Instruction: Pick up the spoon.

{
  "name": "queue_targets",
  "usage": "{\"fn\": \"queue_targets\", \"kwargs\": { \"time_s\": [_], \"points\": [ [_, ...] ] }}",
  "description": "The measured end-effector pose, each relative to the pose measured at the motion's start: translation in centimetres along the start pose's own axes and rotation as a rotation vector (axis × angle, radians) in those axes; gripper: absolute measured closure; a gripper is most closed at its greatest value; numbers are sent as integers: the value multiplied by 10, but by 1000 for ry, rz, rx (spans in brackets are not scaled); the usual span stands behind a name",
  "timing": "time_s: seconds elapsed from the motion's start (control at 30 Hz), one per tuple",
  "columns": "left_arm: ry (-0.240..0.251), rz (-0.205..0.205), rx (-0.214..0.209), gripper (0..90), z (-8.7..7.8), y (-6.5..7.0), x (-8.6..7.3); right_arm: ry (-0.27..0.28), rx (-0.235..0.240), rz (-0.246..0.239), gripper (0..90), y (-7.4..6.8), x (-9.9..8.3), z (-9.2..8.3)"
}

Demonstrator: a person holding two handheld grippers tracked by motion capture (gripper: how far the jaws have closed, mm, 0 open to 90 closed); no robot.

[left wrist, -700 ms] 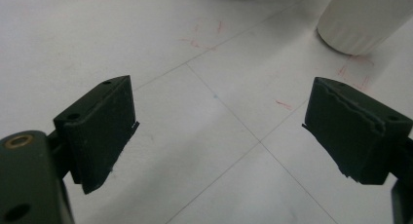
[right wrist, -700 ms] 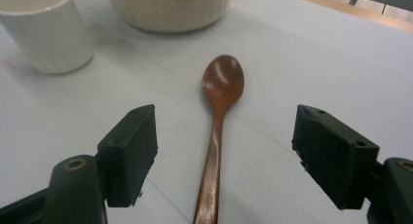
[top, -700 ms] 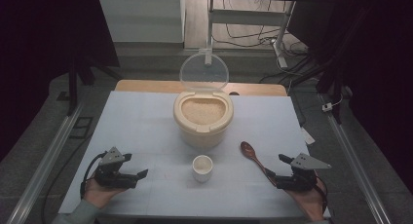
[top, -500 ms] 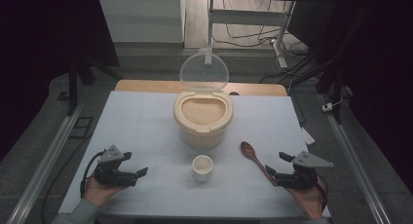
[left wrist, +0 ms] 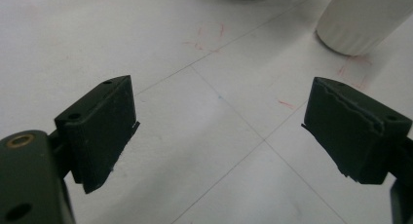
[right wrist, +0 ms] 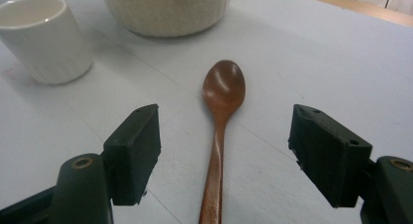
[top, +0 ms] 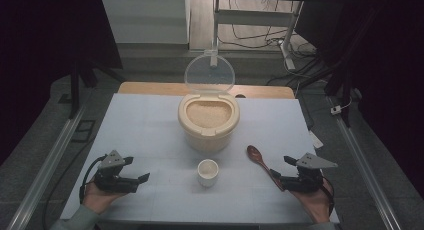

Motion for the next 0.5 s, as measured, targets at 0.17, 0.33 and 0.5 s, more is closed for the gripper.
{"fn": "queue_targets", "kwargs": {
  "time_s": [0.17,0.33,0.5],
  "points": [
    [-2,16,-2,120,2,4,2,-11,5,-1,282,-2,3,0],
    [-9,24,-5,121,4,5,2,-33,-2,9,286,-1,10,-2],
    [-12,26,-10,121,7,4,4,-78,-5,23,289,-2,18,-3]
  ]
}}
Point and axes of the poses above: each handheld gripper's, and its own axes: z roughly forward along the jaws, x roughly out of its top, y roughly to its right, the point moved 1 cm from there along z, roughly forward along the jaws, and after that the axes turned 3 degrees about -z, right-handed, at the moved point
